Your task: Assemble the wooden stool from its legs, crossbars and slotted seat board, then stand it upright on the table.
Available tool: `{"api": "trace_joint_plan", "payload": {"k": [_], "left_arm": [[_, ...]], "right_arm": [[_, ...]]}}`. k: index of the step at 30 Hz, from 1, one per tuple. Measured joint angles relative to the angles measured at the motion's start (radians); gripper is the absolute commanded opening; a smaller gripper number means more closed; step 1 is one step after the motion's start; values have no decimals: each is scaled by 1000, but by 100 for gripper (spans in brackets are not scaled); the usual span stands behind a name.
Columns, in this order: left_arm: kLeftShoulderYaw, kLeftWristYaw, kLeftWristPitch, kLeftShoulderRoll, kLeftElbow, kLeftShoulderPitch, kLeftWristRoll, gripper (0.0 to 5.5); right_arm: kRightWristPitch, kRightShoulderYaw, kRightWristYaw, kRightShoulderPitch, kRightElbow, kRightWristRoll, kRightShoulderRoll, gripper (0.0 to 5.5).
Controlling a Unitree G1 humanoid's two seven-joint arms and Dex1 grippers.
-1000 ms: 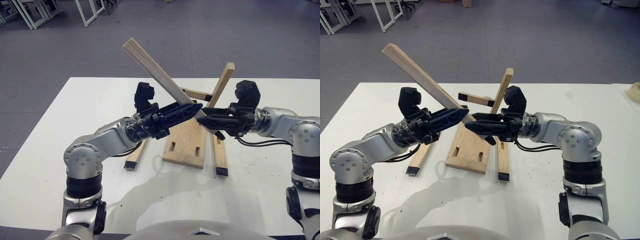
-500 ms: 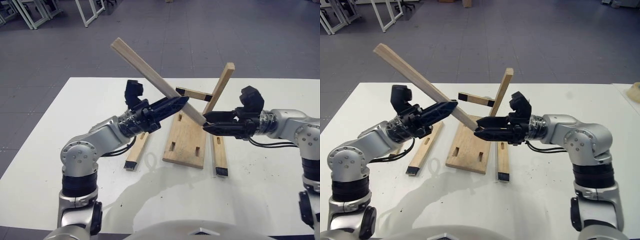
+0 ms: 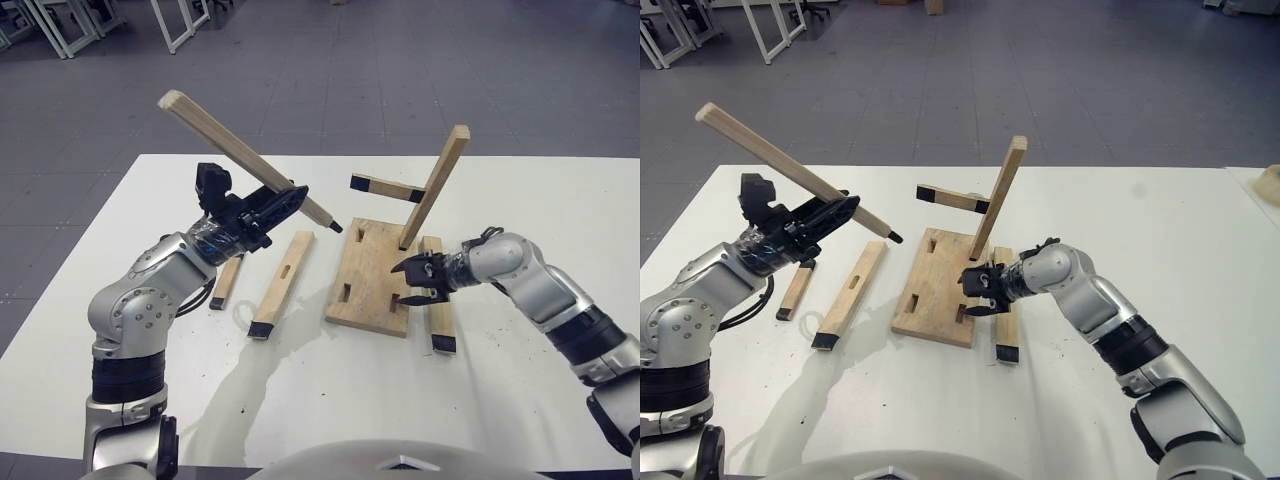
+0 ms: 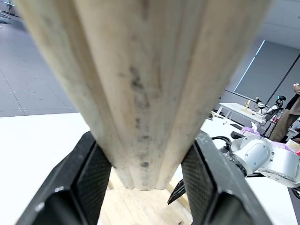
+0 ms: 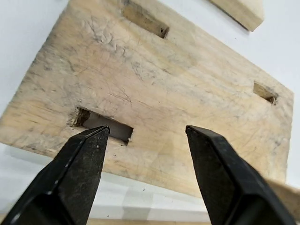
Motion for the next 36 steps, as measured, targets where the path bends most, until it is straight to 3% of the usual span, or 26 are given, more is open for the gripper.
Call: {"api": "trace_joint_plan", "payload": {"k": [9,14,17,21,27,36], "left_arm": [[-45,-63,-2,5,11,8,95,205],[-114,-178,-9,3,35,22,133,205],[-153,-256,-91,-13,60,25,196,205],[-239,-405,-264,-35,187,14,325,205],[-263,-482,-454,-137,465,-64,432,205],[-260,-539,-534,-201,696,-146,500,205]], "right_arm": [[-477,60,110,-31,2,-105,-46,300],[-759,58,189,38,-45,-36,-167,300],[-1013,47,145,12,63,-110,-220,300],[-1191,14,34,-53,232,-258,-223,300],[-1268,7,-59,-71,292,-333,-220,300],[-1271,8,-116,-76,301,-370,-220,300]]}}
